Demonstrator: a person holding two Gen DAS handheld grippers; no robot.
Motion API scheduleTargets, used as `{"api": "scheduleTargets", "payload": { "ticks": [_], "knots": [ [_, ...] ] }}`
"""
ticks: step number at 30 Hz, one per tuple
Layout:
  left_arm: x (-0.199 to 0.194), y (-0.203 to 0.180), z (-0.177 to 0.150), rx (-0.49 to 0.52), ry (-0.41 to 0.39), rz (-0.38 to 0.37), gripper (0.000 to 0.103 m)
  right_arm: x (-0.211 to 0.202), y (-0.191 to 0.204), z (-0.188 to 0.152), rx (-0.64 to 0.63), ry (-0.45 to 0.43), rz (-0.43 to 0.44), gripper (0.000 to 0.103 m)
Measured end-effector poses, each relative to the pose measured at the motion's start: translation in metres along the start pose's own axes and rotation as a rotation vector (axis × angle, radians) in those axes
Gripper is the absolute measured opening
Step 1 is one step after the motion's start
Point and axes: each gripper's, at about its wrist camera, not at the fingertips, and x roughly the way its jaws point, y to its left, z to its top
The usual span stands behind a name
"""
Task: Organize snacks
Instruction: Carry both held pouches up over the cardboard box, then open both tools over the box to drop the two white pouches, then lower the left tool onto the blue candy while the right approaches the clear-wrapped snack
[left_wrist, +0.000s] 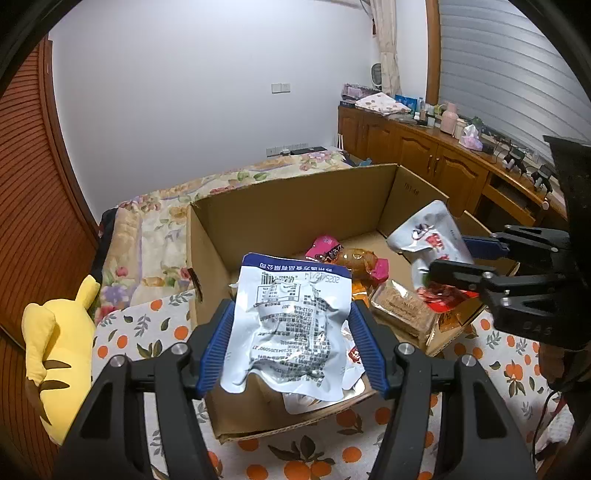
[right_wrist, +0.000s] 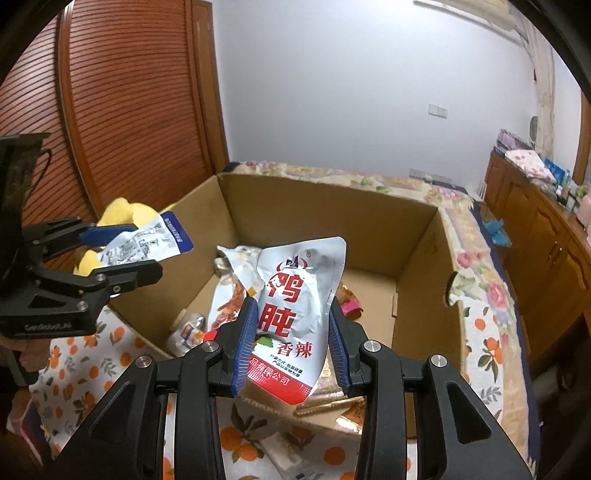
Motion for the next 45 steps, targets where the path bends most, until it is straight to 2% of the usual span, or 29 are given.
{"api": "scheduleTargets", "payload": {
  "ticks": [11,17,24,30,34,39,45],
  "knots": [
    [0.006,-0.001,-0.002,0.000,0.009,-0.010,0.064,0.028,0.002,-0.001,0.006,0.051,-0.023,0.037],
    [-0.001,-0.005,-0.004,0.003,-0.022,-0.023,0.070,0.029,0.000,-0.003,0.018,0.050,-0.015,0.037],
    [-0.022,-0.012,-0.013,0.027,-0.063,-0.032,0.071,0.000,0.007,-0.014,0.001,-0.005,0.005,0.040],
    [-0.043,-0.018,-0.027,0.023,-0.091,-0.079,0.071,-0.035,0.022,-0.035,-0.033,-0.049,0.033,0.040],
    [-0.057,-0.026,-0.034,0.042,-0.117,-0.079,0.076,-0.051,0.034,-0.046,-0.049,-0.073,0.041,0.040],
    [-0.071,-0.032,-0.047,0.047,-0.130,-0.097,0.080,-0.063,0.043,-0.053,-0.066,-0.081,0.061,0.041],
    [-0.076,-0.034,-0.077,0.050,-0.121,-0.093,0.080,-0.067,0.047,-0.070,-0.072,-0.070,0.074,0.042]
  ]
}}
